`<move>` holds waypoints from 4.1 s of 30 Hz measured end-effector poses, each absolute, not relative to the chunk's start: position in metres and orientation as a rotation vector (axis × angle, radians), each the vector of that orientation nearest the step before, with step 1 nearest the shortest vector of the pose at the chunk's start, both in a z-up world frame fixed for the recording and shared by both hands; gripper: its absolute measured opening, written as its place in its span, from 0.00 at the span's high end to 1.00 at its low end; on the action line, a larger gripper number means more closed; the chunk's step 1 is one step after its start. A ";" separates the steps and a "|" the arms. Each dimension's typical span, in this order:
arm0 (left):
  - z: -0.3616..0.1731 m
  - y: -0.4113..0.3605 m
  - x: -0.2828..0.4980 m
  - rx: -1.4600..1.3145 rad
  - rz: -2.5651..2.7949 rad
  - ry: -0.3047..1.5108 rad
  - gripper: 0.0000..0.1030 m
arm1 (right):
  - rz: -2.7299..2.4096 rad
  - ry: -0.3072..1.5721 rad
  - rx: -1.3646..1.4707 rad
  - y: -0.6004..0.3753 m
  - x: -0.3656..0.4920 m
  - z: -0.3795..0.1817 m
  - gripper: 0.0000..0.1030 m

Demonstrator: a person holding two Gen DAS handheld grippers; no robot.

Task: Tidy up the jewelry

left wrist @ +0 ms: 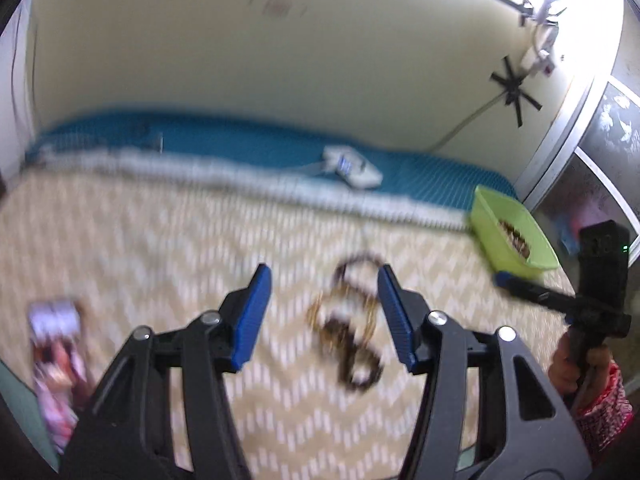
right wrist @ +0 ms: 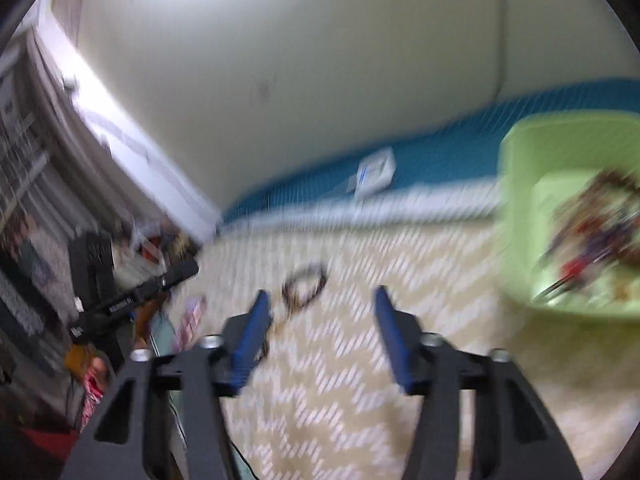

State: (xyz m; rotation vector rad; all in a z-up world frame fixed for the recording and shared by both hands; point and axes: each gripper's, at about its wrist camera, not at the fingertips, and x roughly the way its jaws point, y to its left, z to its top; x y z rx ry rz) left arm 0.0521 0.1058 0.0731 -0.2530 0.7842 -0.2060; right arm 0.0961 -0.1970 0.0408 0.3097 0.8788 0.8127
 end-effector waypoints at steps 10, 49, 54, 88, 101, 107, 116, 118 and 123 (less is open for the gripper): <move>0.023 0.084 0.052 -0.327 -0.307 0.892 0.49 | 0.801 0.985 0.119 -0.106 0.109 0.022 0.88; 0.021 -0.055 0.059 0.087 -0.458 0.980 0.93 | 0.639 0.843 -0.163 -0.187 0.045 0.019 1.00; 0.030 -0.052 0.067 0.000 -0.507 1.007 0.94 | 0.669 0.828 -0.055 -0.202 0.055 0.028 1.00; 0.086 0.025 0.095 -0.286 -0.318 0.748 0.41 | 0.515 0.606 0.431 -0.303 0.055 0.058 0.60; 0.039 0.128 0.024 -0.352 -0.117 0.815 0.41 | 0.679 0.803 0.177 -0.169 0.059 0.035 0.61; 0.022 0.129 0.019 -0.401 -0.137 0.842 0.41 | 0.645 0.839 -0.008 -0.104 0.120 0.039 0.85; 0.031 0.099 0.024 -0.334 -0.200 0.841 0.41 | 0.664 0.888 -0.146 -0.094 0.130 0.021 1.00; 0.034 0.087 0.028 -0.314 -0.227 0.844 0.41 | 0.676 0.883 -0.140 -0.106 0.114 0.021 1.00; 0.042 0.037 0.038 -0.202 -0.326 0.857 0.41 | 0.618 0.841 -0.132 -0.167 0.058 0.022 1.00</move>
